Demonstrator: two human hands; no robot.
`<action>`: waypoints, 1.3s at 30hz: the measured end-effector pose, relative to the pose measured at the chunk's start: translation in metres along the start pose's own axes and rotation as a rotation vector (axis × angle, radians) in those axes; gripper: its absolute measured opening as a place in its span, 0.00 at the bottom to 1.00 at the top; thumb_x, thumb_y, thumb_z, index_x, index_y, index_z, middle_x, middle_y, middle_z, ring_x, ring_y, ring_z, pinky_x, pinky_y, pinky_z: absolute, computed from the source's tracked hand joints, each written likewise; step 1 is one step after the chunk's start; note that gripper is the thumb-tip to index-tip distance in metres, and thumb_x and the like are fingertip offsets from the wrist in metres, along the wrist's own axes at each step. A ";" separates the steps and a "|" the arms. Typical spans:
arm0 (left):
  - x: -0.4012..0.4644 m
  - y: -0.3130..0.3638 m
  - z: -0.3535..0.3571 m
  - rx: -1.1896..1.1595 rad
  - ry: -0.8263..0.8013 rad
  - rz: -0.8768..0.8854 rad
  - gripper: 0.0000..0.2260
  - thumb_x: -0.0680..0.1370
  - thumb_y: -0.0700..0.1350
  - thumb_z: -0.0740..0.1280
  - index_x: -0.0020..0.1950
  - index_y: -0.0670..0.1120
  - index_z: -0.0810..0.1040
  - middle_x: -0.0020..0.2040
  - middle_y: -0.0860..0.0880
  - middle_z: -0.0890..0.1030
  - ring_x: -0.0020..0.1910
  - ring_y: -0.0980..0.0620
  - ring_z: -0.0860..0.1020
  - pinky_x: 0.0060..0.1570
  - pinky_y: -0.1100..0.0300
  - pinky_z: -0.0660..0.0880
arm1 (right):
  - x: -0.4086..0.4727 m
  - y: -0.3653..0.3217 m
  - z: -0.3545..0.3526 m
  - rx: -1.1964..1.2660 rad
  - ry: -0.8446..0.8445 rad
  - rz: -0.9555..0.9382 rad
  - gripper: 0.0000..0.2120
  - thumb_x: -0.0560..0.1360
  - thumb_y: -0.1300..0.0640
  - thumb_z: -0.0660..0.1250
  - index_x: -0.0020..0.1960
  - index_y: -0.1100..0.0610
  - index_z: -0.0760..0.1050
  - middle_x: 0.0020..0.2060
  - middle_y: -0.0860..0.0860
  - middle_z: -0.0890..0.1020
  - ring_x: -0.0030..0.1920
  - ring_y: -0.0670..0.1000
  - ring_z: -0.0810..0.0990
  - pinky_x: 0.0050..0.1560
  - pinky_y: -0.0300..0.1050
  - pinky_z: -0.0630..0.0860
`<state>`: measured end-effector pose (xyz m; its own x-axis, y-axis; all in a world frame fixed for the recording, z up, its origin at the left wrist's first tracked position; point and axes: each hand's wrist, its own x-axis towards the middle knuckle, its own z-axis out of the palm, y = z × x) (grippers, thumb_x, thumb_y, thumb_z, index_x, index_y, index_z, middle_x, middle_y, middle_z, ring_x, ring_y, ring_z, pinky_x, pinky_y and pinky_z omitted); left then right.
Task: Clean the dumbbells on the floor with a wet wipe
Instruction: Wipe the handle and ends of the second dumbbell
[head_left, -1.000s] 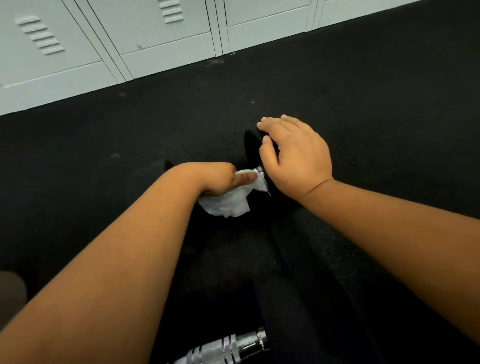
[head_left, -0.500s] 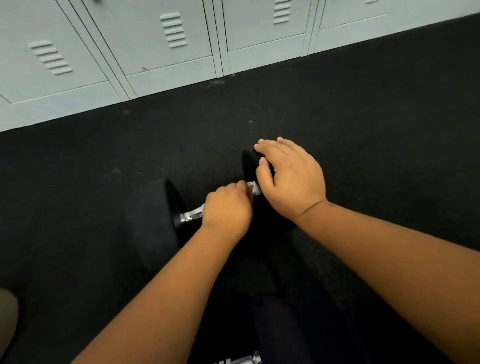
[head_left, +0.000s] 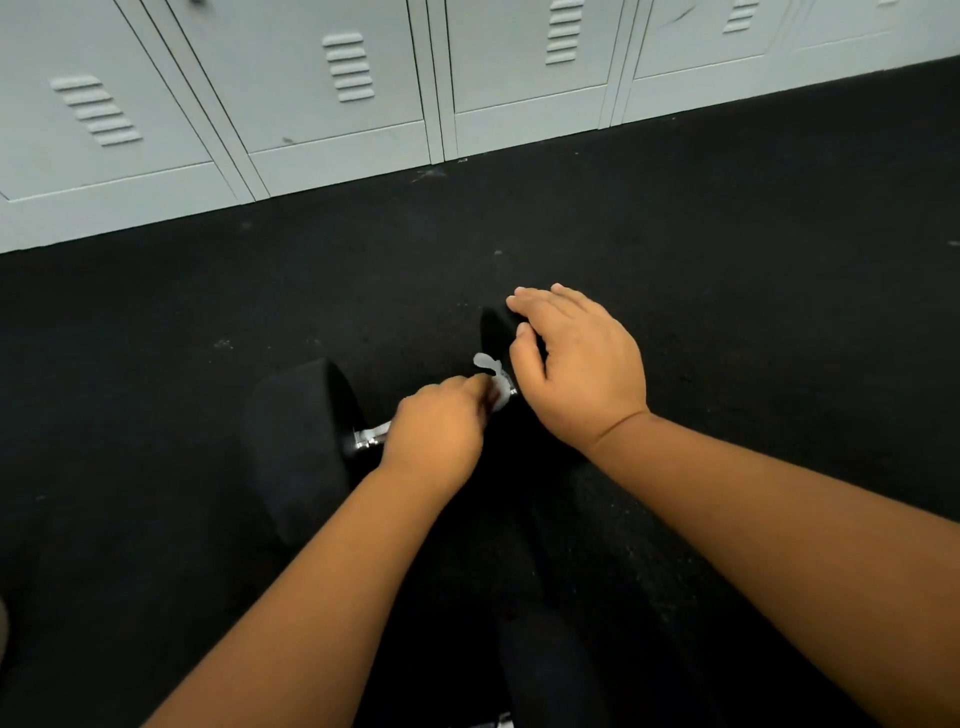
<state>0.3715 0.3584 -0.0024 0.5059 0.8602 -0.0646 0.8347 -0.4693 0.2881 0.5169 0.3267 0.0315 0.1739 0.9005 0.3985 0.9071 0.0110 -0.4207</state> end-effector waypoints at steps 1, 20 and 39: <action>0.003 0.003 -0.001 0.019 -0.036 0.022 0.11 0.81 0.47 0.56 0.62 0.50 0.73 0.51 0.48 0.79 0.49 0.43 0.78 0.47 0.49 0.74 | -0.001 0.000 0.000 0.000 -0.003 0.000 0.23 0.76 0.49 0.51 0.63 0.52 0.78 0.62 0.47 0.80 0.69 0.53 0.72 0.67 0.48 0.69; 0.031 -0.001 -0.039 -0.172 -0.516 -0.022 0.16 0.81 0.53 0.58 0.64 0.46 0.74 0.60 0.46 0.78 0.59 0.47 0.76 0.60 0.54 0.70 | 0.004 -0.002 -0.002 -0.006 -0.028 -0.016 0.23 0.76 0.49 0.51 0.64 0.53 0.77 0.63 0.48 0.80 0.68 0.52 0.72 0.69 0.48 0.68; 0.039 -0.003 -0.020 -0.052 -0.558 0.076 0.13 0.81 0.49 0.60 0.58 0.41 0.75 0.49 0.46 0.77 0.50 0.47 0.77 0.52 0.61 0.69 | -0.001 -0.001 -0.004 -0.009 0.001 -0.031 0.20 0.77 0.51 0.54 0.62 0.54 0.78 0.61 0.49 0.81 0.66 0.54 0.74 0.67 0.47 0.68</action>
<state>0.3845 0.3970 0.0134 0.6141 0.5816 -0.5335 0.7869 -0.5033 0.3571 0.5168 0.3245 0.0347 0.1458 0.8994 0.4121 0.9156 0.0351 -0.4006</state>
